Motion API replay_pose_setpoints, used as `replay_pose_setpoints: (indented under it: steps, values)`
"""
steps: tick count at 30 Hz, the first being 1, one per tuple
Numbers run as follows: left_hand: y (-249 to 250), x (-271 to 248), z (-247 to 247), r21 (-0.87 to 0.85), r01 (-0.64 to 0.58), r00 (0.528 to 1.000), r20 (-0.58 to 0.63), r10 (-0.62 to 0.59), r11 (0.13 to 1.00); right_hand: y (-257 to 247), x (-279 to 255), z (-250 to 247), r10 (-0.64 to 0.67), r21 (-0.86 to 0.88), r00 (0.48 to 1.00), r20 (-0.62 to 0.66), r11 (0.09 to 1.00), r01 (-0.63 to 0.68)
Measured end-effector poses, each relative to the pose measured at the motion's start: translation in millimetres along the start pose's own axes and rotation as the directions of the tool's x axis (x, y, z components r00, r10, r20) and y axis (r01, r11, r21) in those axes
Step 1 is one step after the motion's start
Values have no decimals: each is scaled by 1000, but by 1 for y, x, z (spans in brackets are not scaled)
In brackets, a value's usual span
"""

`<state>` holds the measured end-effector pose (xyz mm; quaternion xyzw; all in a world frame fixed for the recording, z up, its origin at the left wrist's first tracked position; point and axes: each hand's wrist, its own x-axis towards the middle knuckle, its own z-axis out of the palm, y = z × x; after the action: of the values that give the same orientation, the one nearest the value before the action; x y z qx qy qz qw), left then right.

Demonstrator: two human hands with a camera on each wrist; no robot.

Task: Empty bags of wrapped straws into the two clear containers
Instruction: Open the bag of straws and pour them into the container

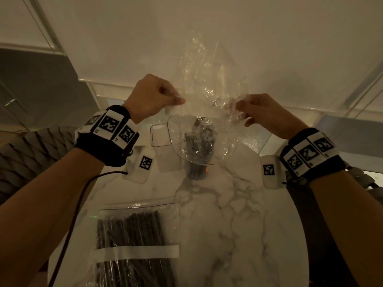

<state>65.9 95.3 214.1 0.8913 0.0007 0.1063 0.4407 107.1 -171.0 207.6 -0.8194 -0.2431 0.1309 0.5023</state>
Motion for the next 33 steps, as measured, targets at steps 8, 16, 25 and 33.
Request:
replay_pose_setpoints:
  steps: [8, 16, 25, 33]
  values:
    - [30, -37, -20, -36, -41, 997, 58, 43, 999, -27, -38, -3, -20, -30, 999, -44, 999, 19]
    - [50, -85, -28, -45, -73, 990, 117, 78, 996, -41, -95, 8, -32, 38, 999, -18, 999, 33]
    - [42, -131, -13, -73, -66, 980, 183, 79, 995, -24, -126, 40, 19, 187, 1000, -15, 982, -16]
    - [42, -110, 8, -317, 113, 984, 168, -62, 942, -13, -88, 55, 49, 810, 999, 19, 585, -44]
